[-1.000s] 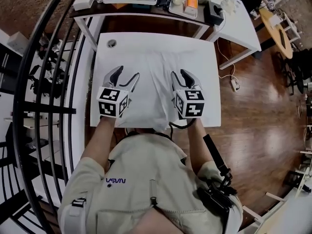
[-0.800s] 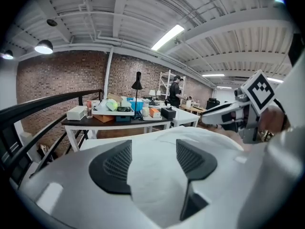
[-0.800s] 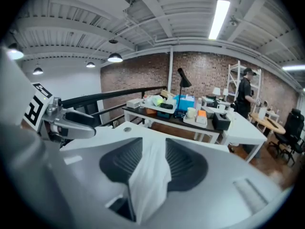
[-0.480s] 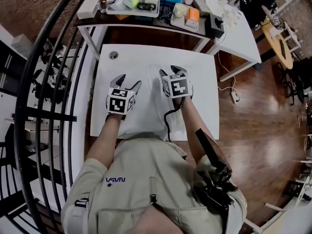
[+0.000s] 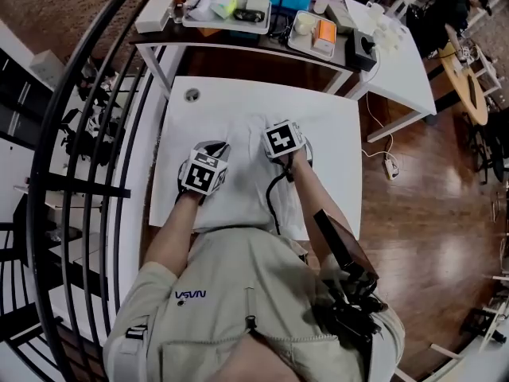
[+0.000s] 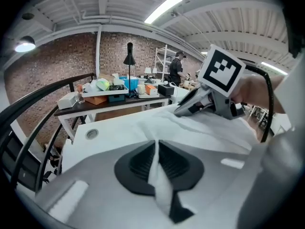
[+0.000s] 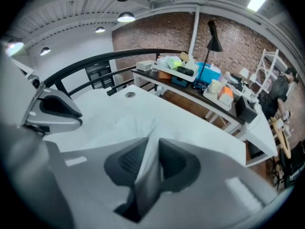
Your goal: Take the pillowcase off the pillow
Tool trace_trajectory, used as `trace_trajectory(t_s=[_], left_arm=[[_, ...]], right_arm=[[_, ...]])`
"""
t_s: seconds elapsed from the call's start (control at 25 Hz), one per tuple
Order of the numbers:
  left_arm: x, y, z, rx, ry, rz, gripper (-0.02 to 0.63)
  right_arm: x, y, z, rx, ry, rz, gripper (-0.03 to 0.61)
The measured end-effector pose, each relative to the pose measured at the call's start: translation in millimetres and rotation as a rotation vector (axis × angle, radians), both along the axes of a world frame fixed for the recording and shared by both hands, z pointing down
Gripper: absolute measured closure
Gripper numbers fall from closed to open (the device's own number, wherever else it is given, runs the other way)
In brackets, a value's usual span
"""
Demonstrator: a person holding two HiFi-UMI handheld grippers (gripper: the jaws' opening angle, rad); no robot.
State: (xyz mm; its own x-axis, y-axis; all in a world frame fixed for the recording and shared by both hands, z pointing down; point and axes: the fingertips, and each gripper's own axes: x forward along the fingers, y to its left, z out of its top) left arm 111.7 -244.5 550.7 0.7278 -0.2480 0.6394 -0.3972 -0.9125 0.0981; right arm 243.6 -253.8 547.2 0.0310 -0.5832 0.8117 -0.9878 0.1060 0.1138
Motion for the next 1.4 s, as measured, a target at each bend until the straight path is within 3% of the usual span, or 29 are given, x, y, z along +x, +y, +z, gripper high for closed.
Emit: trace_trajectory(t_s=[0.08,0.4,0.6,0.76,0.92,1.04,1.16,1.28,1.36,1.4], left_arm=[[-10.1,2.8,-12.7,-0.001,0.061,-0.022,0.601],[-52.2,5.9,-110.7,-0.009,0.433,-0.186,0.604],[-76.9,-10.7,-129.7,-0.015,0.532,-0.272,0.604],[-89.6,-28.4,-104.6,-0.07,0.548,-0.342,0.605],[-63.0,-33.9,-67.5,-0.062,0.45,-0.295,0.604],[-49.8,-39.9,-48.5,-0.047,0.402,-0.267,0.603],[-44.3,-43.9,-45.6,-0.034,0.395,-0.261,0.601],[-37.2,-40.9,-49.0,0.005,0.384,-0.23,0.59],[-34.2,-35.7,-58.7,0.028,0.398,-0.199,0.554],[-32.9,-30.9,-65.6,0.036,0.41,-0.176,0.506]], right_arm=[[2.1,3.6,-8.1,0.029,0.016,0.011,0.557],[57.5,28.9,-61.5,0.2,0.138,0.164,0.565],[101.7,51.2,-78.1,0.262,0.12,0.315,0.566],[129.2,69.3,-57.0,0.234,0.08,0.425,0.566],[131.8,85.2,-10.1,0.11,0.084,0.471,0.566],[127.9,72.8,-14.8,0.172,0.1,0.402,0.557],[122.6,61.1,-29.9,0.253,0.074,0.361,0.489],[111.0,58.0,-41.8,0.302,0.047,0.334,0.466],[99.8,59.3,-51.3,0.341,0.024,0.332,0.463],[93.6,59.8,-57.3,0.369,0.014,0.329,0.463]])
